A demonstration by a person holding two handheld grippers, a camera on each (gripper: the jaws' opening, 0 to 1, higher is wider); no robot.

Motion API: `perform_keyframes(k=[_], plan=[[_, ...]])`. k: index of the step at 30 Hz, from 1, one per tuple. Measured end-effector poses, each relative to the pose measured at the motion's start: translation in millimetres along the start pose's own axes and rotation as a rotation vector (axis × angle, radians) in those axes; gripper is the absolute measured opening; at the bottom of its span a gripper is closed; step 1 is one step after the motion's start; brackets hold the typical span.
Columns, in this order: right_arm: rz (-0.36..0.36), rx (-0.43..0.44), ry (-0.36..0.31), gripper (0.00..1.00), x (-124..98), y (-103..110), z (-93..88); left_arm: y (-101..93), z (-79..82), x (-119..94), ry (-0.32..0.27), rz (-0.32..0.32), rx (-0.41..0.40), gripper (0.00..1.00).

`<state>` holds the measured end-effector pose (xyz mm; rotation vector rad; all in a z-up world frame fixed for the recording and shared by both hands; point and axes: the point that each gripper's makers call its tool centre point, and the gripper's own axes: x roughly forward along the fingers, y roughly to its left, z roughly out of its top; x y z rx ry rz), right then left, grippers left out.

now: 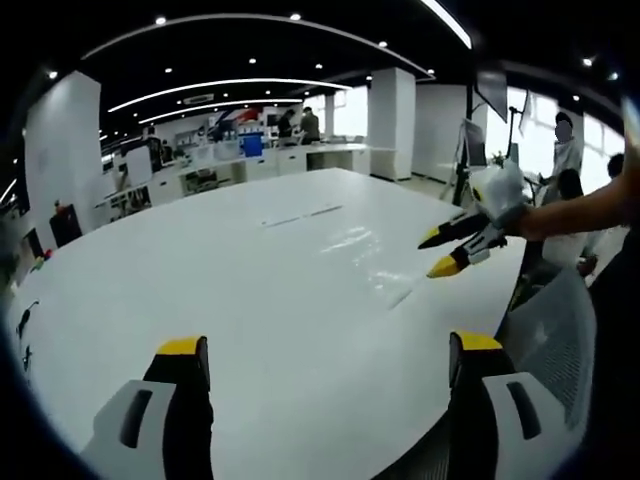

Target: Open the resealable bag by pulling the two sides of the seal apart until the entire bag opening is separated and visibly accessible.

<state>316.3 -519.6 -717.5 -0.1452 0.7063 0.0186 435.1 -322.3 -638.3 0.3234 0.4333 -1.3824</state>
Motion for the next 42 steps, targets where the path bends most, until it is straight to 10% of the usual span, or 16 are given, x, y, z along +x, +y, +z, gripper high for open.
perform_keyframes(k=[13, 28, 42], plan=[[0.048, -0.073, 0.064, 0.22, 28.6, 7.7, -8.0, 2.3, 2.3, 3.7, 0.001, 0.006, -0.014, 0.95], [0.121, -0.409, 0.192, 0.10, 51.1, 15.4, -25.3, 2.5, -1.7, 4.7, 0.024, 0.003, -0.009, 0.95], [0.143, -0.430, 0.190, 0.02, 54.4, 18.1, -26.0, 5.6, -3.4, 6.2, 0.044, 0.010, 0.009, 0.94]])
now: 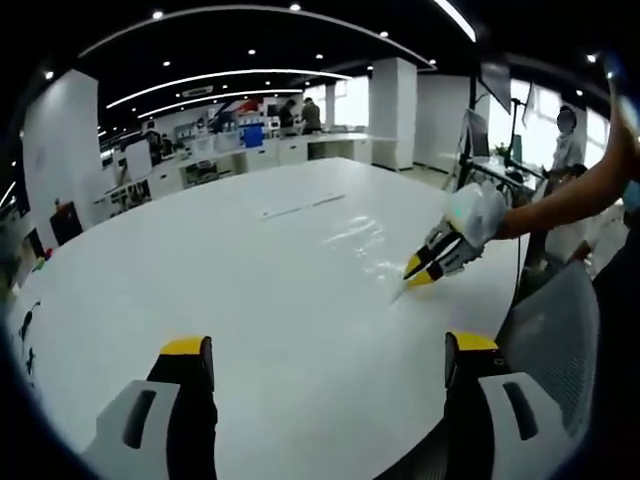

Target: Open the resealable bag by pulling the two sides of the seal apart until the entire bag opening is separated and visibly accessible.

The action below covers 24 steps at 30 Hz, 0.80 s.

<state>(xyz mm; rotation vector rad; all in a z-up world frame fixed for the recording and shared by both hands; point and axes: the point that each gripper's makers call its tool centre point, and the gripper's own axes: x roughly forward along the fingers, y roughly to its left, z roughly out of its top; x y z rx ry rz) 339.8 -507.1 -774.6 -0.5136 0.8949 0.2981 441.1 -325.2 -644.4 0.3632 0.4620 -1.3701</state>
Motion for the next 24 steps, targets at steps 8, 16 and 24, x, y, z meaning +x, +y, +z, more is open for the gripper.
perform_keyframes(k=[8, 16, 24], plan=[[-0.001, -0.019, -0.003, 0.01, 1.4, 1.8, 1.5, -1.1, -0.3, 0.9, 0.005, -0.006, 0.006, 0.93], [0.003, -0.027, -0.017, 0.00, -5.4, 3.3, 3.5, -2.2, -5.9, 3.6, 0.056, -0.002, 0.079, 0.90], [0.025, -0.036, -0.035, 0.00, -16.2, 12.5, 10.5, -3.6, -9.9, 4.5, 0.094, 0.001, 0.120, 0.84]])
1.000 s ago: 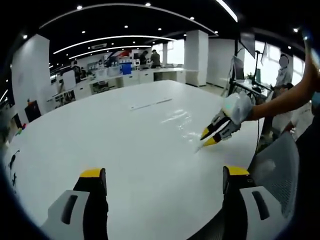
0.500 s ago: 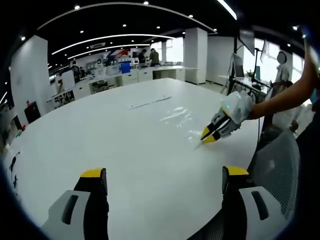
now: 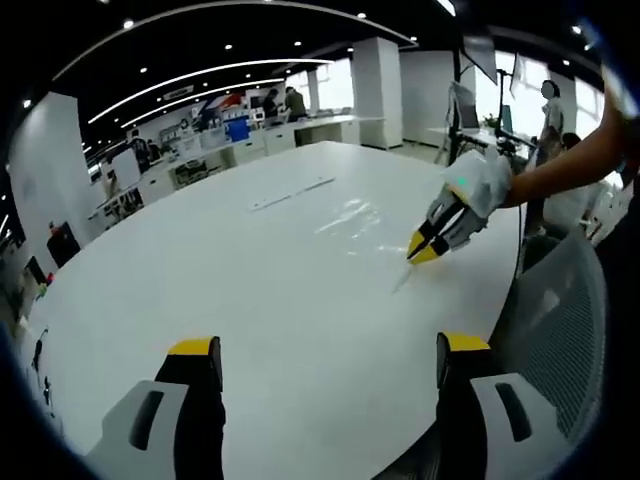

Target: Open the resealable bag by pulling the two sides of the seal apart until the entire bag opening is separated and visibly accessible.

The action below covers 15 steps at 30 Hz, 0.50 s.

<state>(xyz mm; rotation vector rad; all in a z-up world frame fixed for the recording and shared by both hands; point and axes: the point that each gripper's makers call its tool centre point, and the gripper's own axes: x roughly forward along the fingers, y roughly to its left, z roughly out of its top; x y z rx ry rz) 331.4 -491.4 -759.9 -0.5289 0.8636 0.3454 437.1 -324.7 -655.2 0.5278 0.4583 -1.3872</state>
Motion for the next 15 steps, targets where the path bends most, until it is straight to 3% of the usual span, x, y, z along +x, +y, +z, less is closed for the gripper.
perform_keyframes(k=[3, 15], plan=[[0.002, 0.012, -0.014, 0.00, -4.1, 1.8, 3.8, 0.5, -3.5, -0.2, 0.024, 0.004, 0.031, 0.82], [0.024, 0.017, -0.067, 0.00, -22.8, 18.5, 23.8, -19.2, 5.5, 7.1, -0.003, -0.066, 0.083, 0.78]])
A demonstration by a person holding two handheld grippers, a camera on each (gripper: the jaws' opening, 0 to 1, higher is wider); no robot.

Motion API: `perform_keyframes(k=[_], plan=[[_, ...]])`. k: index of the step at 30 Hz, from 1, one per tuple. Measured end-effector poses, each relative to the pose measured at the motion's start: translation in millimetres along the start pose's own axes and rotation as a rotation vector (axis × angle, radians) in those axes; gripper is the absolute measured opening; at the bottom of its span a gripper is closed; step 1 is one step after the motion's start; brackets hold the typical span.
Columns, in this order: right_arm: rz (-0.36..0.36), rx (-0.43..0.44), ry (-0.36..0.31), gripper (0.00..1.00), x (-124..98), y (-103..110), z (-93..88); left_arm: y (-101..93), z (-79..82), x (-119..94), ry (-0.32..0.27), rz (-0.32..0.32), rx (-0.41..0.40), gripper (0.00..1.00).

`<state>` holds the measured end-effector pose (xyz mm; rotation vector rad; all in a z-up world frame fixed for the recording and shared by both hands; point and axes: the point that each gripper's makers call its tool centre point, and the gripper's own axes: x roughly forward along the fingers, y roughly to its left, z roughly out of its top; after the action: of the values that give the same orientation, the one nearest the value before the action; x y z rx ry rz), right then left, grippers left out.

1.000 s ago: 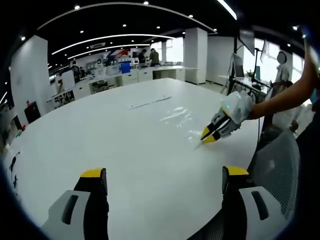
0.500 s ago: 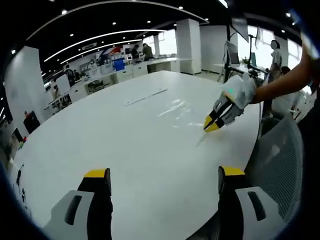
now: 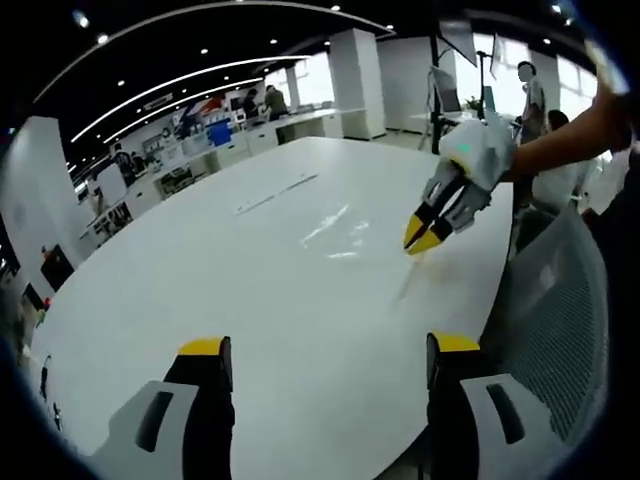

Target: Open the resealable bag by pulling the two sides of the seal apart until the entire bag opening is separated and visibly accessible.

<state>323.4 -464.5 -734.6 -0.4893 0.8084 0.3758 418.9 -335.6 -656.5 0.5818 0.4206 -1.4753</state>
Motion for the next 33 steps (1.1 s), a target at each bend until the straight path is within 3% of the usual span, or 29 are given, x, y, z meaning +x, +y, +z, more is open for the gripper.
perform_keyframes(k=[25, 33], plan=[[0.029, -0.004, -0.058, 0.00, -16.7, 35.5, 30.3, -39.3, 16.1, 16.6, -0.002, -0.129, 0.166, 0.71], [0.049, -0.020, -0.071, 0.00, -17.7, 49.4, 38.1, -52.8, 25.6, 19.9, -0.015, -0.184, 0.205, 0.63]])
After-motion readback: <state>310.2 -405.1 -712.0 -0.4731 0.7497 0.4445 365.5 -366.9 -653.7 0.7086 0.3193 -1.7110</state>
